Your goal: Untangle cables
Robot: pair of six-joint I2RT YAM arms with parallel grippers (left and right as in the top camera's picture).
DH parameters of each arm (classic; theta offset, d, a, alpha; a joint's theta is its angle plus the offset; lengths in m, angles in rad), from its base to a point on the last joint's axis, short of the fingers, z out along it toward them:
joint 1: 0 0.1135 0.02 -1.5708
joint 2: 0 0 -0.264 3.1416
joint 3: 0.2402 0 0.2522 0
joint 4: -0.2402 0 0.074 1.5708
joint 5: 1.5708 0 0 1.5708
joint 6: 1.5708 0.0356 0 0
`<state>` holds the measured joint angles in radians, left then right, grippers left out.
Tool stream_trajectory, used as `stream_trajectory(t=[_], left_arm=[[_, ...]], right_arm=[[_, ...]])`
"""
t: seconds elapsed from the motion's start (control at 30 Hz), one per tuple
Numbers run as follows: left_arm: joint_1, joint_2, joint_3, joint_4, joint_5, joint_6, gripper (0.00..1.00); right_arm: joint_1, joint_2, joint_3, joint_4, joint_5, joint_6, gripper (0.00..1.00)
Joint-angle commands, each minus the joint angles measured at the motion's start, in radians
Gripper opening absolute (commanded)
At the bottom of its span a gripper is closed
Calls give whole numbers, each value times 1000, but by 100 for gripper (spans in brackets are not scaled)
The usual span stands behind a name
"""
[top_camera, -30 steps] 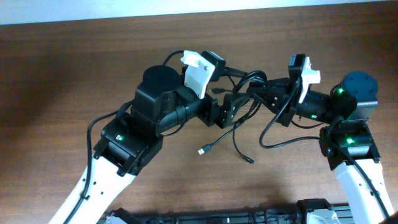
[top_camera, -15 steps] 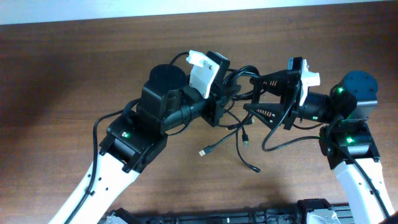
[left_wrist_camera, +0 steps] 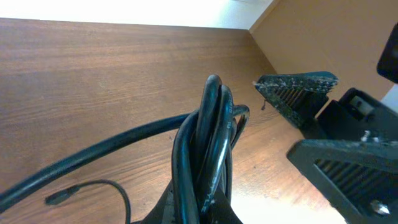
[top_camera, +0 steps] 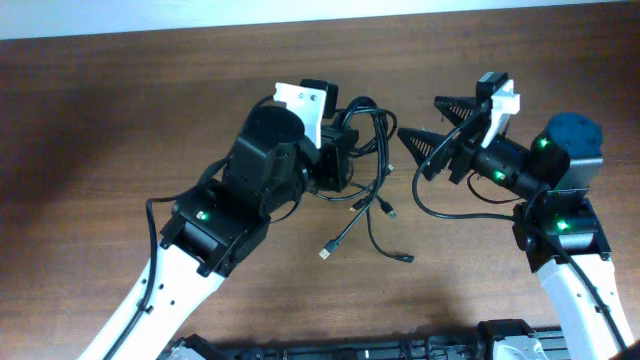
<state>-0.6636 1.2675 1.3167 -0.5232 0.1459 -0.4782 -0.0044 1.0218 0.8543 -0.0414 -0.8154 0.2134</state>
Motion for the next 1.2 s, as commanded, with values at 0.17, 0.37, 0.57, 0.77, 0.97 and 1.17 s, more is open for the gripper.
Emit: stream_trajectory(t=[0.17,0.37,0.57,0.77,0.97,1.17], left_arm=[[-8,-5,10,22,86,-93,0],[-60,-5,10,46,87,-121,0],[-103,-5,10,48,88,-121,0],[-103,-5,10,48,183,-121,0],[-103,-5,10,39,259,-120,0],[-102,-5,10,27,281,-119,0]], right_arm=[[-2,-8,10,0,34,-114,99],[-2,-8,10,0,46,-279,98],[-2,-8,10,-8,203,-288,98],[-3,-5,10,-8,279,-284,98],[-3,13,10,-9,453,-204,98],[-3,74,10,-8,513,-148,98]])
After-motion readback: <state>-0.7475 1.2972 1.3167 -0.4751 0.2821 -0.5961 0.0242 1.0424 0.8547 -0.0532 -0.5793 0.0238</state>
